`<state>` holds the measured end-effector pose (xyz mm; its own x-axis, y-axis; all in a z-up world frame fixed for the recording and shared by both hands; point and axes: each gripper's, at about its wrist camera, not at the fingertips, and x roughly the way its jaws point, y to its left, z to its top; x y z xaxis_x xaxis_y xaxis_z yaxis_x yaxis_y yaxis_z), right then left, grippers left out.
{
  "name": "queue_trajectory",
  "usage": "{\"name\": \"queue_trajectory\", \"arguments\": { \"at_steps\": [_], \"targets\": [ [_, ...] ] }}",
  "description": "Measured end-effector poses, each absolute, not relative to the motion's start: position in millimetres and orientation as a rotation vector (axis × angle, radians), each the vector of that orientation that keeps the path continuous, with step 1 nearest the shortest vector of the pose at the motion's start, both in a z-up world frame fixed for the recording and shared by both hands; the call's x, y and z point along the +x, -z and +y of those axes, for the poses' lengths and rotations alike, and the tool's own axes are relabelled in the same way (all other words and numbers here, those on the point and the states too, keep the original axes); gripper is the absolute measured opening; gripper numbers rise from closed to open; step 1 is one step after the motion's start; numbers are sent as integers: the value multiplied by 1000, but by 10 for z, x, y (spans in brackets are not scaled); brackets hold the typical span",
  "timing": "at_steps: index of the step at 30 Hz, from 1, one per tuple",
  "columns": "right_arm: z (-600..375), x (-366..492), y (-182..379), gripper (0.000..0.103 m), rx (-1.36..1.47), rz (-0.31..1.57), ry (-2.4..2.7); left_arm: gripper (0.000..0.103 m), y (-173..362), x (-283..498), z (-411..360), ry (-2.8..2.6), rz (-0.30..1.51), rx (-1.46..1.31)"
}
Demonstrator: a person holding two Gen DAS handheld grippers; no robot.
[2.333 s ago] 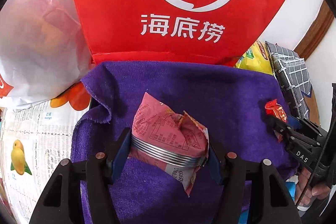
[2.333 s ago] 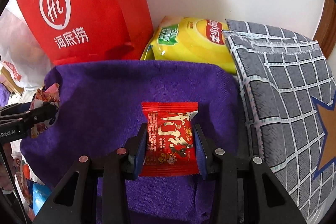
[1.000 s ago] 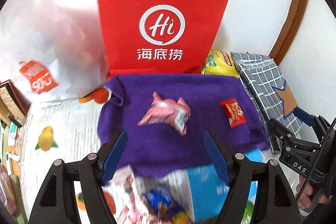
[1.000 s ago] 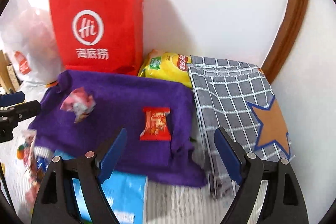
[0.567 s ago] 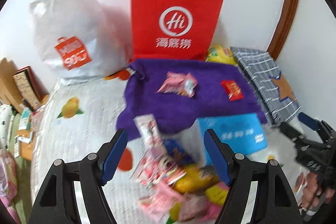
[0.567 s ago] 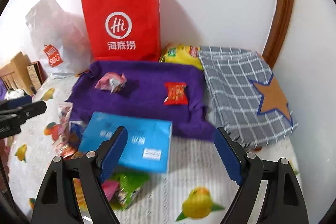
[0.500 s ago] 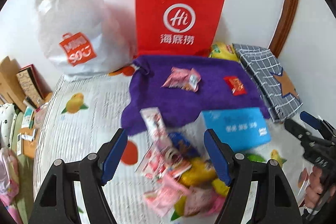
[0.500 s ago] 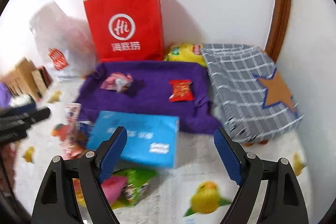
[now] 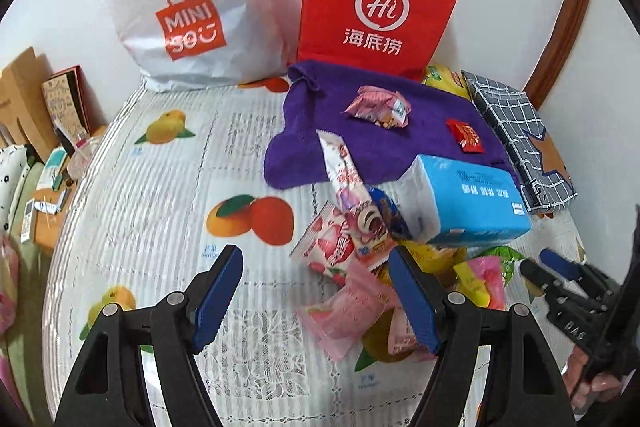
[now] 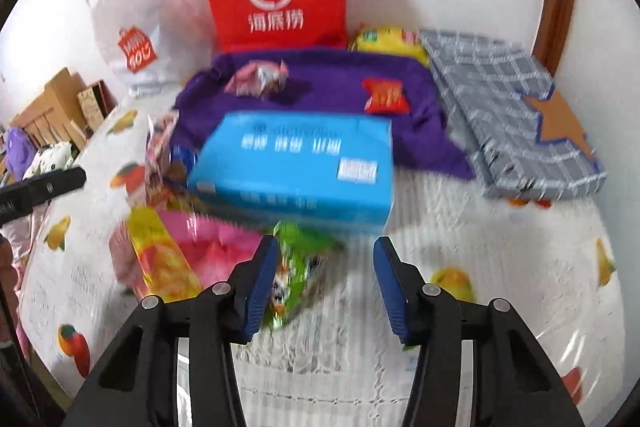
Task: Organize snacks
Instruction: 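Withdraw both tools back toward the snack pile, then grasp the green chip bag with the right tool while the left tool grasps a pink pack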
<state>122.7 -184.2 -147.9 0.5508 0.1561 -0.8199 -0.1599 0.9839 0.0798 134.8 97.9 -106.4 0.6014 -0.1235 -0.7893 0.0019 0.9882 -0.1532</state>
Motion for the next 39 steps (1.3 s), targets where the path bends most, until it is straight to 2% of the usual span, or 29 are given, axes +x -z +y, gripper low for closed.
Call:
{"name": "queue_trajectory", "arguments": {
  "at_steps": [7,11,15,16,17,22,32,36,39],
  "targets": [
    [-1805,1304,1726,51,21,1004,-198,74,1177,1275,1079,72,934,-162],
    [-1759,1416,1834,60,49,1011,-212,74,1266,1274,1115,75,957,-163],
    [-1723,1498,1912,60,82,1022,-248,74,1329,1302,1091,84,974,-146],
    [-1722,1505,1926,59,90,1022,-259,74,1342,1313,1082,87,978,-145],
    [-1720,1505,1930,50,97,1018,-270,74,1357,1324,1069,92,983,-144],
    [-1784,1433,1856,39,88,989,-297,74,1444,1378,1030,101,998,-143],
    [-2257,1141,1781,38,62,998,-227,74,1770,1563,796,152,1095,-165],
    [-2300,1077,1811,39,54,995,-229,75,1794,1545,679,138,1082,-105],
    [-2271,1097,1856,45,51,986,-236,70,1791,1514,648,135,1069,-87]
  ]
}}
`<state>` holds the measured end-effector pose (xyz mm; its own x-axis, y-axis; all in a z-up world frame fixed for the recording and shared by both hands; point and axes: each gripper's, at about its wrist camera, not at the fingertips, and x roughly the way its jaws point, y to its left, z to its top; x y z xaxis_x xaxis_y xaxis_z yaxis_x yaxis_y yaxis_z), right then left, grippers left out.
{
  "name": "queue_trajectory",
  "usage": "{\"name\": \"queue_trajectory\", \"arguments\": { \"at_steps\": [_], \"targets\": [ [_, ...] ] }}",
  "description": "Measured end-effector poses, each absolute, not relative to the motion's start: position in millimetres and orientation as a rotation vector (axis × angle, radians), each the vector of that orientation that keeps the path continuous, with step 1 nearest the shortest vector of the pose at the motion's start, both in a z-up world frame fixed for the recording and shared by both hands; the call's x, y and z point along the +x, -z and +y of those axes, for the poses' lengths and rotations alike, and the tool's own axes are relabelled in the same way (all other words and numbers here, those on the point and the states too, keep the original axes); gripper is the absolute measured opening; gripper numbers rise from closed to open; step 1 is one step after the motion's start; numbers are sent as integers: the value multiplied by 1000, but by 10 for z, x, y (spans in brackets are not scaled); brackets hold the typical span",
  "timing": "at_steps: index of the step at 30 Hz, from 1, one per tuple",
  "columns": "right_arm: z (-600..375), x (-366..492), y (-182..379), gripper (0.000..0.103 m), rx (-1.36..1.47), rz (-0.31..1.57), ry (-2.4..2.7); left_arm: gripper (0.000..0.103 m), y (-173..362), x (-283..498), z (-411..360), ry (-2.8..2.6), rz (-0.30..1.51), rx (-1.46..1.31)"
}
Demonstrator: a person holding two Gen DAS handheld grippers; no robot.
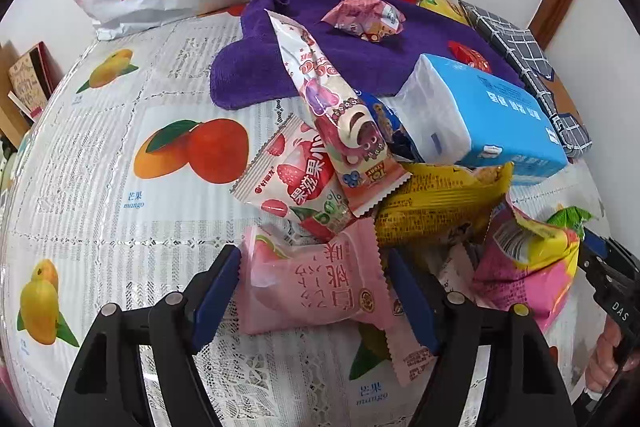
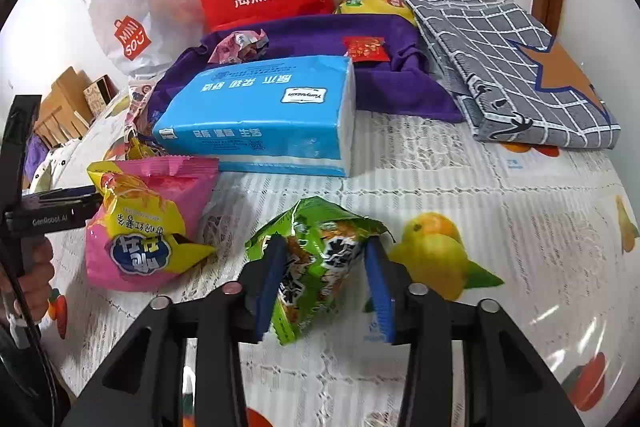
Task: Organize snacks
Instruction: 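Grasp the green chip bag with the right tool while the left tool grasps a pink pack, then carry both snacks onto the purple towel and open both tools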
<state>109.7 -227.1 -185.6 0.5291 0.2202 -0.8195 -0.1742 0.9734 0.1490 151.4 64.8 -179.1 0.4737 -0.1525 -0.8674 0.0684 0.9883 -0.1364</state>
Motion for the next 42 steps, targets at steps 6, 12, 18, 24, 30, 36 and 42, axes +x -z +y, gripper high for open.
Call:
{"name": "queue_trajectory", "arguments": {
  "at_steps": [6,12,18,24,30,36,42],
  "targets": [
    [-2197,1174,1963,55,62,978,-244,60,1753,1437,670,161,1058,-90],
    [-2239,1184,1942,48,99,971,-251,57,1705,1369,734,168,1036,-104],
    [-2270,1116,1828,45,94,946,-235,55,1650,1365,773,189,1028,-141],
    [-2329,1064,1707,45,88,925,-213,55,1511,1342,765,198,998,-133],
    [-2330,1031,1520,36,73,888,-218,55,1360,1314,750,202,972,-132],
    [-2290,1037,1416,35,63,866,-228,55,1225,1298,652,221,946,-125],
    [-2299,1025,1341,34,66,851,-235,55,1114,1293,596,241,926,-129]
  ]
}}
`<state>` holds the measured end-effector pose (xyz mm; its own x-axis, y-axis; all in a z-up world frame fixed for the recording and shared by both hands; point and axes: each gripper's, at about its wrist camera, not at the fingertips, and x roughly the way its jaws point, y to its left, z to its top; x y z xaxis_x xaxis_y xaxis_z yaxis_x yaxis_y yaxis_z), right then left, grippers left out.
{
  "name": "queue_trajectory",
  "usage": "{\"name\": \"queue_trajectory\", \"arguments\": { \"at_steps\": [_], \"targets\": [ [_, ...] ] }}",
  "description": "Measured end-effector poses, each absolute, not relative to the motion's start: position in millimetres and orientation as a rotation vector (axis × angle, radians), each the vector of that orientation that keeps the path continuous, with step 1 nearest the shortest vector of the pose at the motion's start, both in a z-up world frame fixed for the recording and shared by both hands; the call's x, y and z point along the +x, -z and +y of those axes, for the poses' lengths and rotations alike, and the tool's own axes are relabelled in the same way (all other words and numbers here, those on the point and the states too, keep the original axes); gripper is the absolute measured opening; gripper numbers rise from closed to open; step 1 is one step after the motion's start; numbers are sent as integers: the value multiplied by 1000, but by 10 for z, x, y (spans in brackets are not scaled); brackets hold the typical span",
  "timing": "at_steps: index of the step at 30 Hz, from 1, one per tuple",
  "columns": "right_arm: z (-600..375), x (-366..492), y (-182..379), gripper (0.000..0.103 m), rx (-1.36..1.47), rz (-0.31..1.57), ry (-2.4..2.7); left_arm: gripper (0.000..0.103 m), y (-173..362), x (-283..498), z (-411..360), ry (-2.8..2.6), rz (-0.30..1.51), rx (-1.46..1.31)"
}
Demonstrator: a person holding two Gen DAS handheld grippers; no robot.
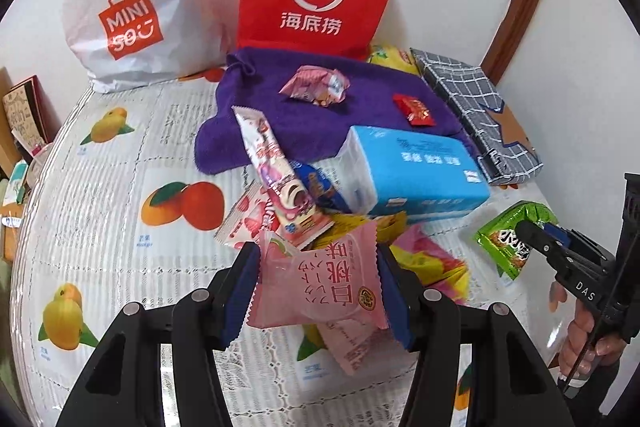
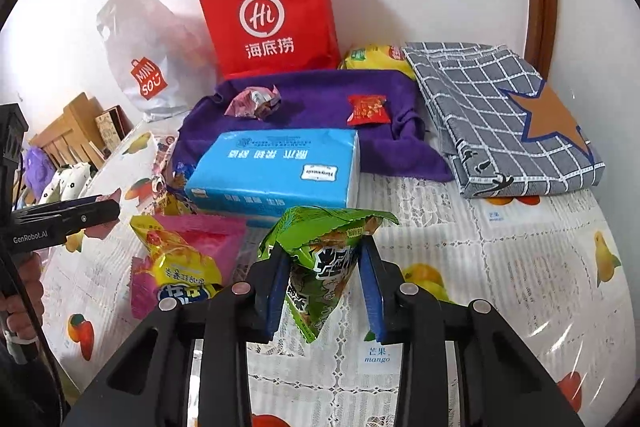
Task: Organize snacks
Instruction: 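Carry both snacks onto the purple towel and open both tools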
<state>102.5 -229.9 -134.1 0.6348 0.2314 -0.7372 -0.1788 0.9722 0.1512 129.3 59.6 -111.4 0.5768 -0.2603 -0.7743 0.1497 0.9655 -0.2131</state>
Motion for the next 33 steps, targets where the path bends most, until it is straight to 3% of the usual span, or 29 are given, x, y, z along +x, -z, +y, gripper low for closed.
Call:
{"name": "queue_trajectory", "arguments": {
  "at_steps": [33],
  "targets": [
    [-2308,1569,819,34,33,797,-182,55,581,1748,94,290,870,-91]
  ]
}}
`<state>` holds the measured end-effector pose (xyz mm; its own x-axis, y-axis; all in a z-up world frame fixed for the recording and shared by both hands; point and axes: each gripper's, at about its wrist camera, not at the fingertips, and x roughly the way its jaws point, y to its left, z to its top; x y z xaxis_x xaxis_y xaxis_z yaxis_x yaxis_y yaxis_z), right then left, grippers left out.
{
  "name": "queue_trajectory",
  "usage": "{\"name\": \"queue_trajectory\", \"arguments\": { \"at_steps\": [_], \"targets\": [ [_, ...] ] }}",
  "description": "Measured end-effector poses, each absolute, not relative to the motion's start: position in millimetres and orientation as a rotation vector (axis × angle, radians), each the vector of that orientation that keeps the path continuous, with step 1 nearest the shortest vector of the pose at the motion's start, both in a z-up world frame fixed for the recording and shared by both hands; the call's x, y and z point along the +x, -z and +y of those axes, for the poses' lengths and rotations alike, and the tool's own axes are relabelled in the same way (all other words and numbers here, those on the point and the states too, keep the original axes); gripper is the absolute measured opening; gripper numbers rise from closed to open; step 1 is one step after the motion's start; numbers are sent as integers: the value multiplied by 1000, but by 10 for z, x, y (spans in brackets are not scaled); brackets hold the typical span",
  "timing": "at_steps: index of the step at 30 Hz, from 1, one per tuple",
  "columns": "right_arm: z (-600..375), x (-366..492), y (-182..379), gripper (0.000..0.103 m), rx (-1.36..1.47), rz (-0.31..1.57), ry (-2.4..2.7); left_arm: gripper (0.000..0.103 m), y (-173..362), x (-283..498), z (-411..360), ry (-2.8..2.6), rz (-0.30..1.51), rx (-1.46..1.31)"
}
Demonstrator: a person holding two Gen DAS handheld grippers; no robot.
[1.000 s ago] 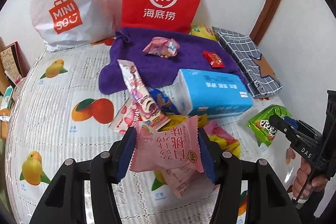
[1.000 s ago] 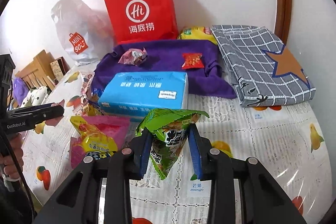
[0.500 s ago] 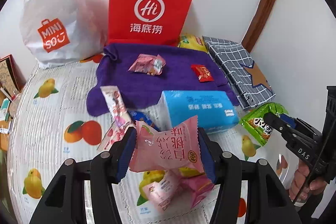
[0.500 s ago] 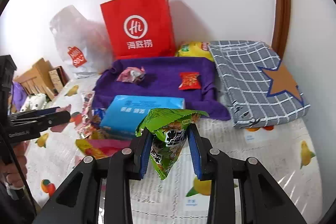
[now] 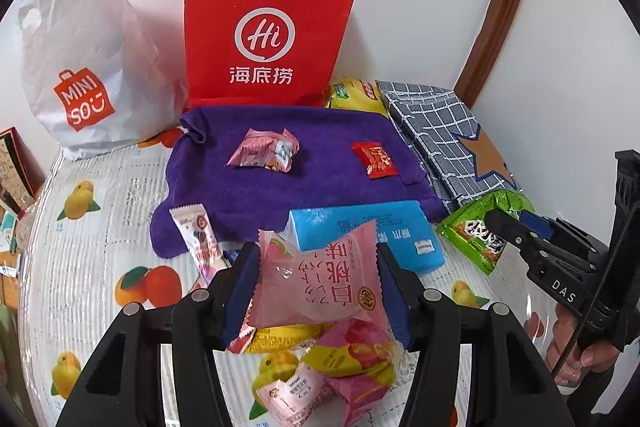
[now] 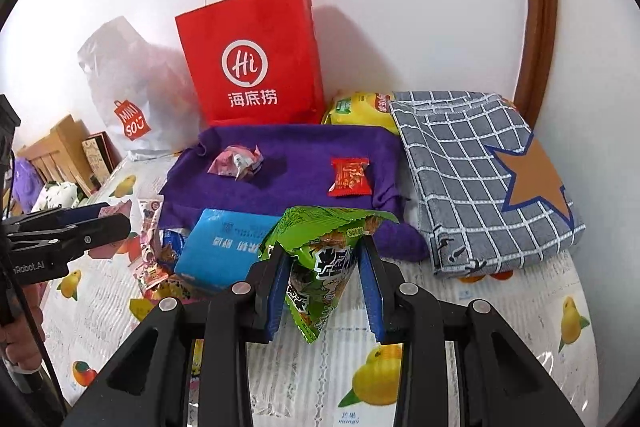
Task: Organize snacks
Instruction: 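Carry both snacks onto the purple towel and open both tools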
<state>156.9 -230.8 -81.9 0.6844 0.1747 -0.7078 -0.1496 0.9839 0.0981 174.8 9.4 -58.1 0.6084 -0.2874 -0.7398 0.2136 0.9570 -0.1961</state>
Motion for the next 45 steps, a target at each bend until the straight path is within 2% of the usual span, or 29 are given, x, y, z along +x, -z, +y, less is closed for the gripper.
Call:
{"name": "queue_trajectory", "arguments": {
  "at_steps": [16,29,35,45],
  "targets": [
    [-2246,2202,594,34,48,753,-182,55,393,2226,112,267,850,-75],
    [-2119,2793,535,33,35,729,-205,55,445,2748,208,230,858,-86],
    [-2181,3025,656,33,61,739,-197,55,528,3046,291,205,859,-86],
    [-2266,3332,1047,33,46,856,-195,55,892,3380,481,159,942,-86]
  ]
}}
